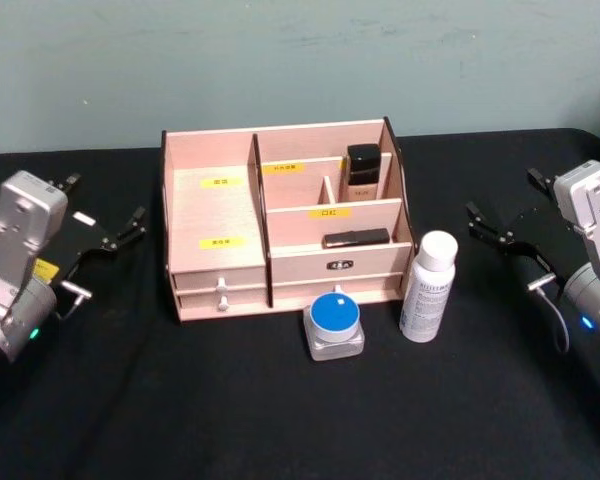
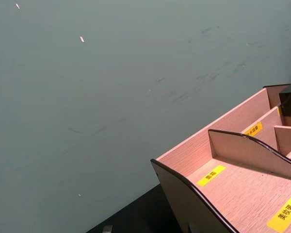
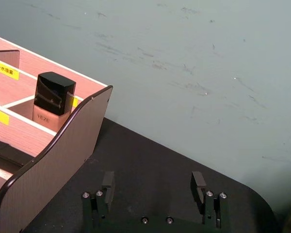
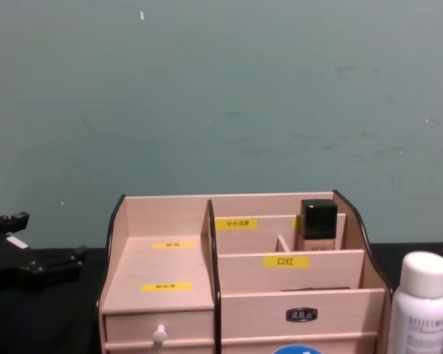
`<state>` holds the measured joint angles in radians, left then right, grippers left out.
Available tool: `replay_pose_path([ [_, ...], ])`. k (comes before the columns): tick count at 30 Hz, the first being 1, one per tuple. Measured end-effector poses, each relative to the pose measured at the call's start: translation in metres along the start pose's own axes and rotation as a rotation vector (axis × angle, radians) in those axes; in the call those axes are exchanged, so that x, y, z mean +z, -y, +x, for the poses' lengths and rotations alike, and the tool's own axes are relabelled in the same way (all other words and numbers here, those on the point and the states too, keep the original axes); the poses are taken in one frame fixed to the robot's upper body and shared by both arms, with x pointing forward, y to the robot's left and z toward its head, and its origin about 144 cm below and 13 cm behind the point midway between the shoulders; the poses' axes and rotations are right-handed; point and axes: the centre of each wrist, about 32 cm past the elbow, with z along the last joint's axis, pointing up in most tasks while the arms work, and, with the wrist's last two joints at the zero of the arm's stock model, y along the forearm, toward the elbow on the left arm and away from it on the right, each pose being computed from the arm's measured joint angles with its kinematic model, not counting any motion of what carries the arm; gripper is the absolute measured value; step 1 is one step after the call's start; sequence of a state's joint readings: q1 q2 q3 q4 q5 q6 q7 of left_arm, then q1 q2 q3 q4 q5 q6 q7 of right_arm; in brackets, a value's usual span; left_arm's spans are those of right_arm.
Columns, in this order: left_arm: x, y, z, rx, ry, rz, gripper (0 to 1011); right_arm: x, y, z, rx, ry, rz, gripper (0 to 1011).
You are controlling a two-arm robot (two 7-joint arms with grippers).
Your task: Pick up the facial cleanser and watermelon frost from the table and place them into the tiered storage box.
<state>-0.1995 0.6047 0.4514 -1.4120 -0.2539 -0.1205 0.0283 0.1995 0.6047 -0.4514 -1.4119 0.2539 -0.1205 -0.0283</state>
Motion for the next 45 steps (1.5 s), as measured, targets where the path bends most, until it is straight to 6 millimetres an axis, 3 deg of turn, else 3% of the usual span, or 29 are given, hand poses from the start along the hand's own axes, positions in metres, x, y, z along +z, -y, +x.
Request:
replay_pose_path([
  [29, 0.000, 0.000, 0.000, 0.000, 0.000, 0.000, 1010, 0.000, 0.001, 0.001, 0.002, -0.007, 0.002, 1002],
  [36, 0.000, 0.000, 0.000, 0.000, 0.000, 0.000, 1010, 0.008, 0.011, 0.005, 0.010, -0.039, 0.030, 1002],
  [45, 0.000, 0.000, 0.000, 0.000, 0.000, 0.000, 1010, 0.034, 0.038, 0.014, 0.049, -0.042, 0.106, 1002],
])
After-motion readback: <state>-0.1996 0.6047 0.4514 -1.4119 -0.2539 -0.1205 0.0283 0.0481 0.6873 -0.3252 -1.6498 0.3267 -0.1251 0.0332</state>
